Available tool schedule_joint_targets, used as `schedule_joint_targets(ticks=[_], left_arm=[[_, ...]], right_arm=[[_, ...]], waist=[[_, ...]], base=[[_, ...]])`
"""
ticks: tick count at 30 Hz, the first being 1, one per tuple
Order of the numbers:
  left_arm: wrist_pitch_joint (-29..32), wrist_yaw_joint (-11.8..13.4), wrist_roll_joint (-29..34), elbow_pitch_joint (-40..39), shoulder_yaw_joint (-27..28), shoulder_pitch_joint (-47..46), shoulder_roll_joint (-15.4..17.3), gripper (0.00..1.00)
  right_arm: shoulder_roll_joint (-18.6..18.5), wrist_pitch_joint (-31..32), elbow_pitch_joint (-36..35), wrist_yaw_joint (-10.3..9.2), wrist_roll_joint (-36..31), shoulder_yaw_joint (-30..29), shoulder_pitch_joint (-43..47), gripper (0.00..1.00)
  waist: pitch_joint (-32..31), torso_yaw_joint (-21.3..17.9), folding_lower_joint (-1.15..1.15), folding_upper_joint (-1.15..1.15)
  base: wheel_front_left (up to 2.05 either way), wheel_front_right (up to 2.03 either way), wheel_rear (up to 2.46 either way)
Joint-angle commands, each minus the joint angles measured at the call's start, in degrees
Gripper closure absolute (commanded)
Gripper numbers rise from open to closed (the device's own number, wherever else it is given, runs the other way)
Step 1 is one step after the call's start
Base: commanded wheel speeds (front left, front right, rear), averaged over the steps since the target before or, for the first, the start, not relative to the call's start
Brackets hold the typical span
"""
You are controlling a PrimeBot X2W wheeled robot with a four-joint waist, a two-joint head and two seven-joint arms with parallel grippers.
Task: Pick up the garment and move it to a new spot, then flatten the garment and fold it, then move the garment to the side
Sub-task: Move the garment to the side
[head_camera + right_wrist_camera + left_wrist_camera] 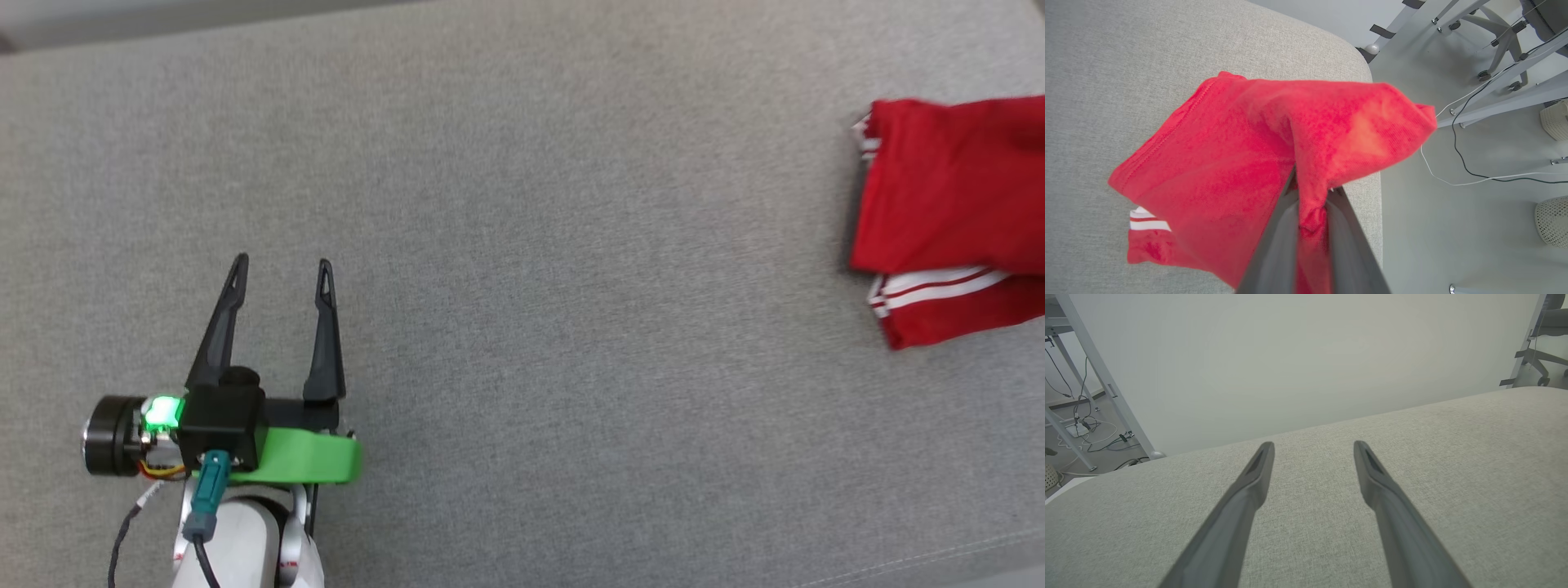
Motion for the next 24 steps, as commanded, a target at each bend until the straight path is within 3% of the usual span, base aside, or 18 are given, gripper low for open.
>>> schedule_joint_targets(ticks=[1, 11, 23, 24], left_arm=[[-0.3, -0.3, 0.7, -0.7, 0.1, -1.6, 0.7, 0.0], [-0.3, -0.3, 1.1, -4.0, -1.0, -5.8, 1.9, 0.0], [-0.3, 1.0, 0.9, -5.2, -1.4, -6.7, 3.0, 0.0], [-0.3, 1.1, 0.8, -5.1, -1.4, -6.7, 3.0, 0.0]], right_arm=[[-0.4, -0.5, 1.8, -0.05, -0.8, -1.0, -1.9, 1.0], [-2.6, -3.1, 15.7, -0.05, -3.9, -6.0, -9.6, 1.0], [-1.7, -7.5, 25.6, -0.05, -6.7, -6.8, -15.3, 1.0], [-1.2, -8.3, 26.5, -0.05, -6.9, -7.0, -15.8, 0.69]], waist=[[6.3, 2.4, 0.0, -0.01], [14.0, 5.1, 0.0, -0.01], [15.6, 5.4, 0.0, -0.01], [15.3, 5.2, 0.0, -0.01]], base=[[0.0, 0.0, 0.0], [0.0, 0.0, 0.0], [0.0, 0.0, 0.0], [0.0, 0.0, 0.0]])
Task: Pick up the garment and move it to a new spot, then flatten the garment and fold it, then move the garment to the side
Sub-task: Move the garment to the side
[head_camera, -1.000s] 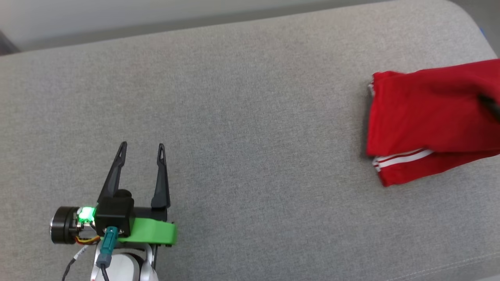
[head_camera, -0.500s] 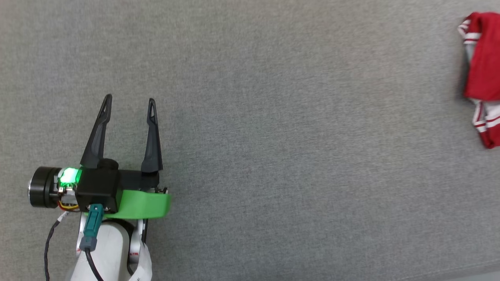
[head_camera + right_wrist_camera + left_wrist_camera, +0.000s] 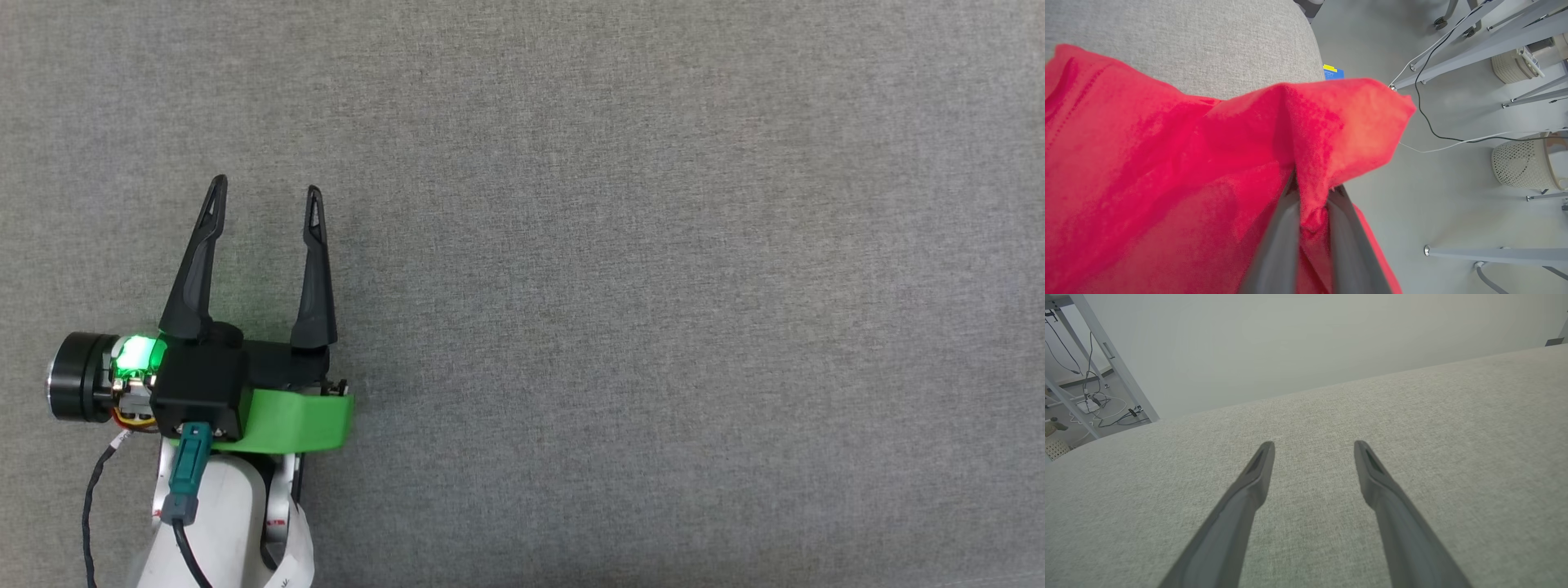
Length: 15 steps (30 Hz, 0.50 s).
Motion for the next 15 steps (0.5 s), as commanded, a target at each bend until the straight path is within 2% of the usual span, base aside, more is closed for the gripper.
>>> schedule_joint_targets(ticks=[1, 7, 15], left_arm=[[-0.3, 0.5, 0.2, 0.1, 0.0, -0.9, 0.4, 0.0], [-0.3, 0.9, -0.2, 1.3, -0.7, 0.1, 0.3, 0.0], [-0.3, 1.4, -1.1, 3.3, -0.7, 3.4, -0.3, 0.0]], right_arm=[[0.6, -0.8, 1.2, -0.05, -0.9, -0.1, -1.4, 0.0], [1.6, -5.8, 5.4, -0.05, -4.0, 0.5, -2.1, 0.0], [3.0, -21.0, 5.6, -0.05, -7.0, 0.2, -1.6, 0.0]], waist=[[-0.6, -0.2, -0.01, 0.0], [-4.4, -0.2, -0.01, 0.0], [-11.9, 0.7, -0.01, 0.0]], base=[[0.0, 0.0, 0.0], [0.0, 0.0, 0.0], [0.0, 0.0, 0.0]])
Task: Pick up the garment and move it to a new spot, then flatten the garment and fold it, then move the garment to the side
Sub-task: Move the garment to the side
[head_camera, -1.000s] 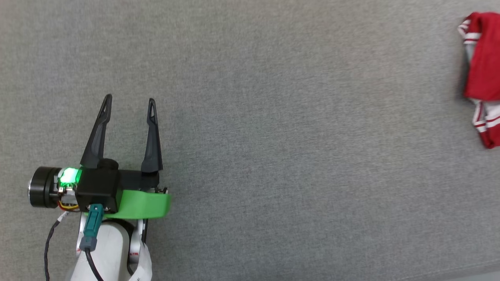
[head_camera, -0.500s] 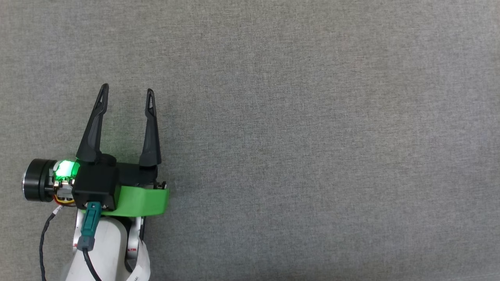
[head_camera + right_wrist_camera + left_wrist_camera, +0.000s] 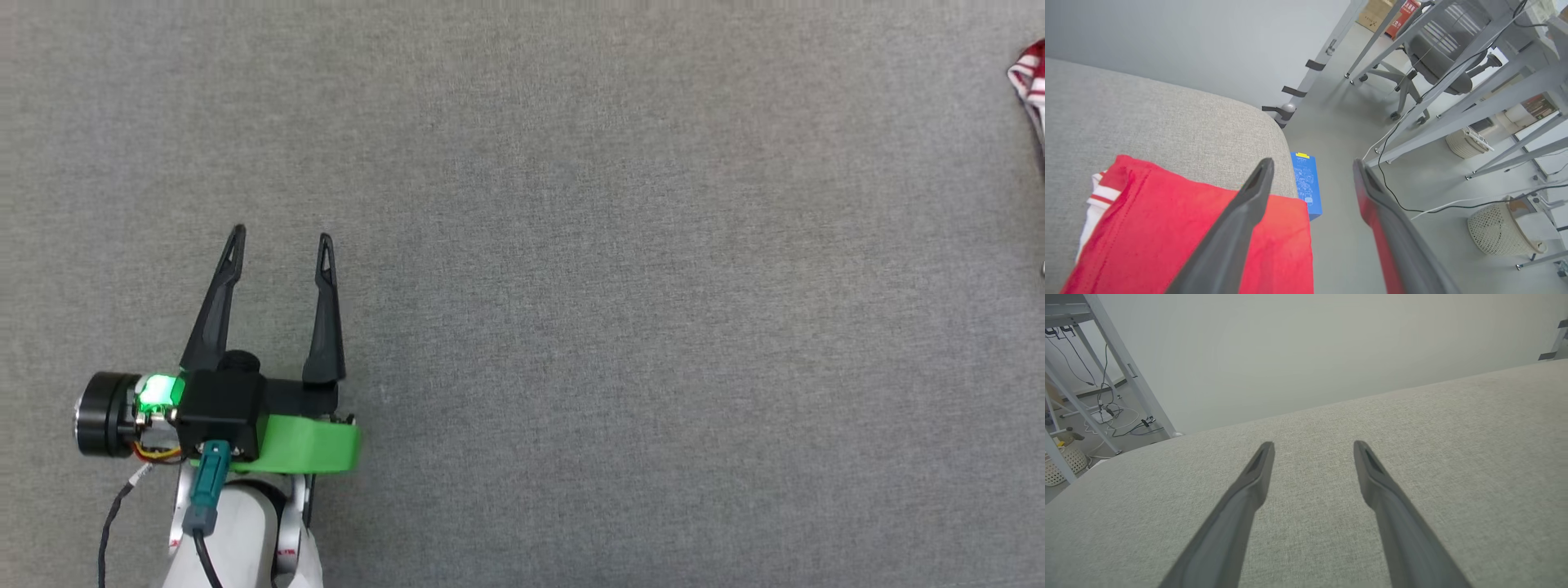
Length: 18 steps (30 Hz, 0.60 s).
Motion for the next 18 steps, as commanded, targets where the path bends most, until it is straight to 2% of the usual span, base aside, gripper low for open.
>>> schedule_joint_targets(ticks=[1, 4, 8, 13, 18], left_arm=[[-0.3, 0.4, -0.5, 0.4, 0.1, 1.2, -0.2, 0.0], [-0.3, 0.6, -0.7, 0.9, 0.3, 2.7, -0.6, 0.0], [-0.3, 0.5, -1.3, 1.8, 0.6, 4.7, -1.1, 0.0], [-0.3, 0.0, -1.6, 3.0, 1.0, 6.3, -1.8, 0.0], [-0.3, -0.5, -1.8, 4.4, 1.4, 7.2, -2.5, 0.0]], right_arm=[[1.0, -2.9, -0.7, -0.05, -0.8, -0.2, 0.0, 0.0], [2.2, -6.5, -2.6, -0.05, -2.2, -1.2, 0.8, 0.0], [6.1, -7.7, -9.3, -0.05, -4.9, -5.2, 2.8, 0.0], [14.5, -7.8, -24.8, -0.05, -9.6, -12.2, 11.2, 0.0], [24.5, -7.8, -35.2, -0.05, -14.3, -14.9, 20.0, 0.0]], waist=[[-4.6, 0.9, -0.01, 0.0], [-7.0, 1.5, -0.01, 0.0], [-10.0, 2.2, -0.01, 0.0], [-13.3, 3.5, -0.01, 0.0], [-15.8, 4.7, -0.01, 0.0]], base=[[0.0, 0.0, 0.0], [0.0, 0.0, 0.0], [0.0, 0.0, 0.0], [0.0, 0.0, 0.0], [0.0, 0.0, 0.0]])
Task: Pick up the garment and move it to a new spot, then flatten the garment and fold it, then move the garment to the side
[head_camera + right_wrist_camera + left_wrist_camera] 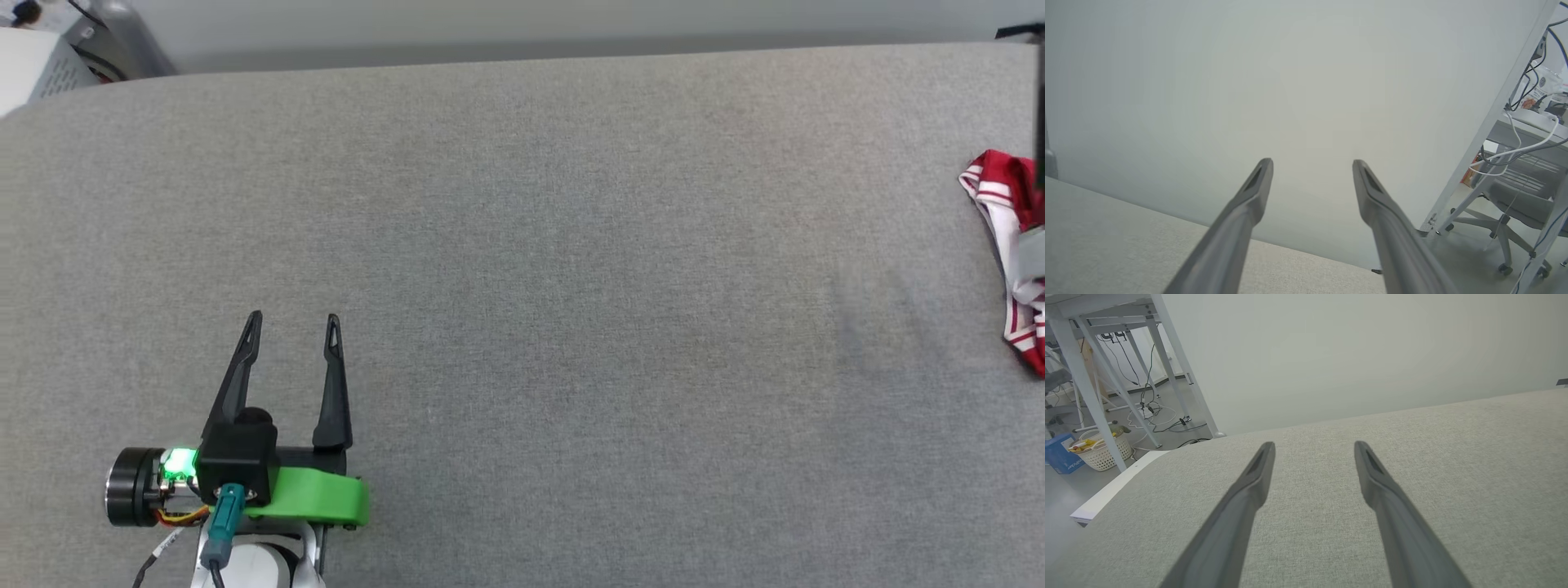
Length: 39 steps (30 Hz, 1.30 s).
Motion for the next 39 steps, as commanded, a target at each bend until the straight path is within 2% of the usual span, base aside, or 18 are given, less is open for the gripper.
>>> schedule_joint_targets(ticks=[1, 8, 14, 26, 39], left_arm=[[-0.3, -0.4, -0.3, 0.5, 0.3, 0.8, -0.3, 0.0], [-0.3, -1.1, -0.5, 2.1, 1.1, 2.2, -1.3, 0.0], [-0.3, -1.9, -0.5, 3.2, 1.7, 3.1, -1.9, 0.0], [-0.3, -3.6, -0.7, 4.5, 2.5, 5.1, -2.8, 0.0], [-0.3, -5.2, -0.9, 4.6, 2.9, 7.5, -4.0, 0.0]], right_arm=[[2.2, -0.3, -1.7, -0.05, -1.1, -0.1, 2.4, 0.0], [12.4, -0.3, -8.7, -0.05, -4.3, 0.3, 13.9, 0.0], [18.5, -0.3, -9.2, -0.05, -3.8, 0.2, 22.4, 0.0], [22.5, -0.3, -10.8, -0.05, -4.5, -0.5, 32.8, 0.0], [24.0, -0.3, -15.3, -0.05, -6.3, -2.6, 39.0, 0.0]], waist=[[-2.6, 1.9, 0.01, 0.0], [-4.9, 2.9, 0.01, 0.0], [-6.7, 3.6, 0.01, 0.0], [-10.0, 4.8, 0.01, 0.0], [-12.6, 5.3, 0.01, 0.0]], base=[[0.0, 0.0, 0.0], [0.0, 0.0, 0.0], [0.0, 0.0, 0.0], [0.0, 0.0, 0.0], [0.0, 0.0, 0.0]])
